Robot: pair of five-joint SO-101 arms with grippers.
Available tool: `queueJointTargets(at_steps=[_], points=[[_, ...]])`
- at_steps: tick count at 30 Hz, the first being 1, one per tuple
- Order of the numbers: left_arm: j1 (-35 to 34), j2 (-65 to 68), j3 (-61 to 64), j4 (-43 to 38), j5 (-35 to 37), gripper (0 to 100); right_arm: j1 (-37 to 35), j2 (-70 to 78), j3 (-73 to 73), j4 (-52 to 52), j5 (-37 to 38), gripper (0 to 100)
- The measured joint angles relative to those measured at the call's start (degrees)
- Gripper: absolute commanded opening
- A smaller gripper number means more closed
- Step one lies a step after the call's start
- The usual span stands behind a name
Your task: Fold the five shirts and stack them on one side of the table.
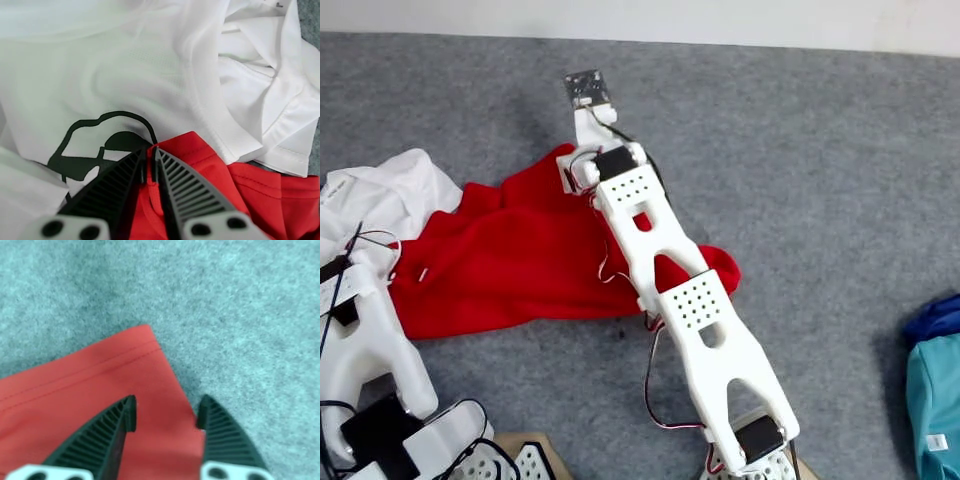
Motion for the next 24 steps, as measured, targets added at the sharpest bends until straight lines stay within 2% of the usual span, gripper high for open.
queueJointTargets(at_steps=[3,6,11,13,18,24], points=[[0.00,0.00,0.00,0.00,0.00,1,0.18,0.00,0.00,0.18,0.88,5.6],[0.00,0.00,0.00,0.00,0.00,1,1.14,0.00,0.00,2.81,5.54,5.5],[0.00,0.00,0.00,0.00,0.00,1,3.16,0.00,0.00,6.95,6.77,6.0],[0.00,0.00,0.00,0.00,0.00,1,3.60,0.00,0.00,7.47,6.77,9.4],[0.00,0.00,0.00,0.00,0.00,1,3.96,0.00,-4.40,12.92,7.03,27.9],[0.00,0.00,0.00,0.00,0.00,1,4.13,-0.09,-11.78,20.92,7.03,29.3]])
